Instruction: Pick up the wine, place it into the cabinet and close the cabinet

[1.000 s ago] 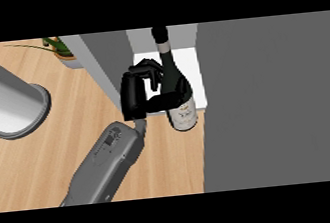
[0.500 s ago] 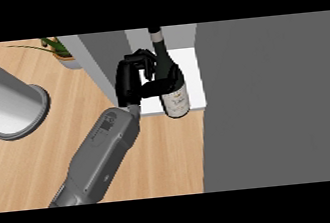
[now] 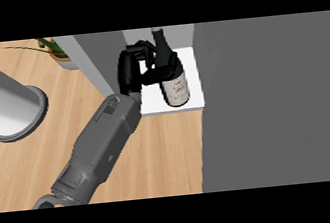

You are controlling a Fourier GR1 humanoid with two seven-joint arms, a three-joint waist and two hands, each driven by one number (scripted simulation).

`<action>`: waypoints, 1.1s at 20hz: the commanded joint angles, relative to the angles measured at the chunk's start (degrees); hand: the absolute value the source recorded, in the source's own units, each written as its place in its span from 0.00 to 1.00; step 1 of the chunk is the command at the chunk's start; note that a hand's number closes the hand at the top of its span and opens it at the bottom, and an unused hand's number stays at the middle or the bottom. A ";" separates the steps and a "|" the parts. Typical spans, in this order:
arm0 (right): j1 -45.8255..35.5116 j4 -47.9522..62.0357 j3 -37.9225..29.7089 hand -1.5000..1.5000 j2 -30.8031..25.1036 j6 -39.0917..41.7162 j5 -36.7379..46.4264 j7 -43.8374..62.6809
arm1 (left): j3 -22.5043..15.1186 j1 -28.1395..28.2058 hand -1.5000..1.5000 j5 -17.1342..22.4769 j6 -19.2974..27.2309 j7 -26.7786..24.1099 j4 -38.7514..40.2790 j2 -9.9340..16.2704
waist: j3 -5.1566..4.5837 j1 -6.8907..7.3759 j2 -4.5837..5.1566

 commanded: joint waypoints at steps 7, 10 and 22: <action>2.02 -4.73 -0.65 0.00 0.31 0.11 -4.71 1.64 | 5.38 -8.61 1.00 -1.00 1.79 -8.37 12.31 -0.05 | -0.01 -0.66 0.28; 1.45 -6.03 -0.24 0.00 -0.21 0.33 -5.17 3.17 | 6.47 -11.51 1.00 -0.91 3.50 -8.80 15.38 0.20 | -0.02 -1.12 0.41; 3.87 -3.71 1.54 0.00 1.35 1.57 -3.31 -0.98 | 12.36 -10.58 1.00 5.87 -4.98 -11.06 20.46 0.34 | -0.02 -1.03 0.50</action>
